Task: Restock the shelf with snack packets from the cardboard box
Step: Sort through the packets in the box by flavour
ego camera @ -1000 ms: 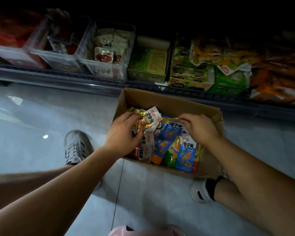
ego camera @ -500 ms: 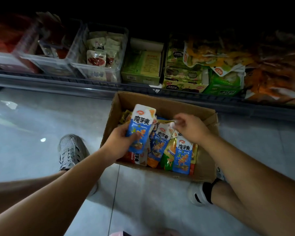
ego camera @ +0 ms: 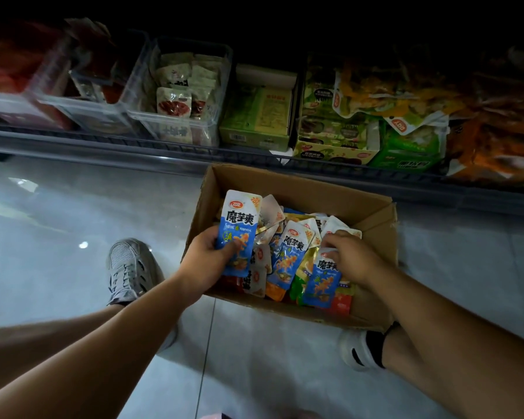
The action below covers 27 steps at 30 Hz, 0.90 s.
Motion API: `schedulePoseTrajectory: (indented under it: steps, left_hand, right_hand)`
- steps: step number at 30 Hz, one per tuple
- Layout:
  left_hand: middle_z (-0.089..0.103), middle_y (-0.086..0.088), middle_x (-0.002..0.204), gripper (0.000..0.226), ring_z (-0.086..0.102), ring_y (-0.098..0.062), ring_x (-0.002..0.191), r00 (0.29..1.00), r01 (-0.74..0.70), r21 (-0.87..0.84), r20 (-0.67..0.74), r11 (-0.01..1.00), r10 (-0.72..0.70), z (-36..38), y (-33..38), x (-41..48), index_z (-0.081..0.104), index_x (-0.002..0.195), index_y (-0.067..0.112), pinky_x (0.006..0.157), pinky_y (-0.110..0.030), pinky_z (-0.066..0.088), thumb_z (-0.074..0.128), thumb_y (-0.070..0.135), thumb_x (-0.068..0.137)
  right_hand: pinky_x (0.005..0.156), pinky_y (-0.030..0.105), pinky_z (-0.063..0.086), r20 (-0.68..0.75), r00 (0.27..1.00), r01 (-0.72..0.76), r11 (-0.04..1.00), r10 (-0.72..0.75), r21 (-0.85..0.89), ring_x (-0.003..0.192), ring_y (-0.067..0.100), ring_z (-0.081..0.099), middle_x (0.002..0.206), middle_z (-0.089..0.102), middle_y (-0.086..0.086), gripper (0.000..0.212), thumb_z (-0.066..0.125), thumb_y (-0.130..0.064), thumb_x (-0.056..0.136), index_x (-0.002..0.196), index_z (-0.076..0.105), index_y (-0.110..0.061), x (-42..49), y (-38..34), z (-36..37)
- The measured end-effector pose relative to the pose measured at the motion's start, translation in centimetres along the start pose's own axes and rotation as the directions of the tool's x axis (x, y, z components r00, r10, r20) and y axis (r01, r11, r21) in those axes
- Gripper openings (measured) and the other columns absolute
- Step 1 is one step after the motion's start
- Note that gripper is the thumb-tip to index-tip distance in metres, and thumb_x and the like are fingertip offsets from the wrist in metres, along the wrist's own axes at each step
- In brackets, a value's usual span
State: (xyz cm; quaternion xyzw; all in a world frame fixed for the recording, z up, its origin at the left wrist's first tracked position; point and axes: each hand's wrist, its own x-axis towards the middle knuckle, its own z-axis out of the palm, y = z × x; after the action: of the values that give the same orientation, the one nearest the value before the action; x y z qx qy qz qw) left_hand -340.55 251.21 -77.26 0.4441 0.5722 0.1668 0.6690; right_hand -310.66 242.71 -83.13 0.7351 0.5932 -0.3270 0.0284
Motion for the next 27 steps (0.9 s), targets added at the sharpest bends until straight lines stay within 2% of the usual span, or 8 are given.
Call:
schedulePoseTrajectory:
  steps: [4,8,12,16,18,21,24,27]
  left_hand:
    - [0.076,0.000,0.113,0.031,0.076,-0.018,0.099,1.000,0.019,-0.036,-0.001,0.999,-0.019,0.0,0.6,-0.3,0.062,0.123,0.021,0.088,-0.046,0.062,0.071,0.026,0.093]
    - [0.077,0.006,0.111,0.046,0.076,-0.013,0.099,0.998,0.006,-0.054,0.070,0.998,-0.003,0.6,1.7,-1.3,0.059,0.128,0.022,0.087,-0.035,0.062,0.078,0.030,0.087]
    - [0.077,-0.005,0.114,0.034,0.075,-0.020,0.103,0.968,-0.004,-0.147,0.246,0.989,0.040,1.3,2.4,-2.2,0.063,0.124,0.011,0.080,-0.031,0.062,0.073,0.010,0.091]
    - [0.079,-0.003,0.105,0.023,0.077,-0.019,0.094,0.989,-0.061,-0.067,0.134,0.996,0.070,0.5,2.4,-2.1,0.067,0.114,0.013,0.074,-0.028,0.062,0.073,0.008,0.092]
    - [0.079,-0.004,0.106,0.025,0.077,-0.022,0.095,0.996,-0.045,-0.095,0.071,0.994,0.052,-0.6,2.1,-1.7,0.066,0.116,0.012,0.075,-0.032,0.064,0.072,0.009,0.092]
    - [0.078,-0.012,0.110,0.028,0.077,-0.029,0.096,1.000,-0.029,-0.151,-0.013,0.988,0.027,-1.8,1.2,-1.1,0.065,0.119,0.007,0.079,-0.041,0.064,0.072,0.007,0.092]
    - [0.078,-0.011,0.109,0.027,0.077,-0.028,0.097,0.999,-0.030,-0.132,-0.036,0.991,0.025,-1.7,0.6,-0.9,0.065,0.118,0.008,0.082,-0.046,0.064,0.071,0.009,0.092]
    - [0.079,-0.007,0.108,0.027,0.077,-0.025,0.096,0.999,-0.026,-0.112,-0.046,0.993,0.021,-1.4,0.3,-0.7,0.065,0.119,0.010,0.081,-0.043,0.064,0.071,0.013,0.093]
  right_hand:
    - [0.084,0.031,0.046,-0.069,0.995,0.084,0.982,-0.073,0.172,0.106,0.015,0.059,0.118,0.064,-0.006,0.018,0.059,-0.023,0.099,0.115,0.066,-0.029,-0.7,-2.9,-4.0]
    - [0.078,0.028,0.052,-0.191,0.973,0.198,0.888,-0.127,0.414,0.090,0.003,0.064,0.098,0.068,-0.016,0.022,0.068,-0.016,0.093,0.096,0.064,-0.038,-1.4,-8.0,-9.0]
    - [0.074,0.022,0.057,-0.225,0.965,0.248,0.758,-0.136,0.603,0.086,0.005,0.069,0.097,0.071,-0.005,0.025,0.074,-0.012,0.088,0.094,0.067,-0.035,-1.7,-12.3,-10.5]
    - [0.069,0.033,0.062,-0.241,0.970,0.212,0.622,-0.038,0.754,0.089,0.015,0.072,0.099,0.071,0.000,0.020,0.072,-0.012,0.090,0.103,0.066,-0.025,-0.4,-13.1,-9.2]
    - [0.074,0.032,0.059,-0.271,0.961,0.158,0.713,0.046,0.683,0.091,0.015,0.070,0.100,0.069,-0.005,0.019,0.070,-0.017,0.092,0.106,0.063,-0.027,0.8,-11.5,-7.8]
    - [0.081,0.027,0.051,-0.183,0.981,-0.004,0.938,0.072,0.346,0.100,0.011,0.063,0.110,0.065,-0.010,0.028,0.067,-0.024,0.094,0.122,0.061,-0.026,2.1,-7.3,-3.8]
    - [0.099,0.033,0.045,-0.085,0.994,-0.059,0.990,0.070,0.125,0.124,0.019,0.052,0.136,0.058,0.000,0.046,0.068,-0.034,0.093,0.136,0.056,-0.023,2.9,-4.2,0.6]
    - [0.110,0.037,0.034,-0.111,0.988,-0.100,0.993,0.105,0.057,0.135,0.025,0.036,0.146,0.046,0.001,0.065,0.070,-0.041,0.089,0.146,0.046,-0.024,3.4,-3.5,3.0]
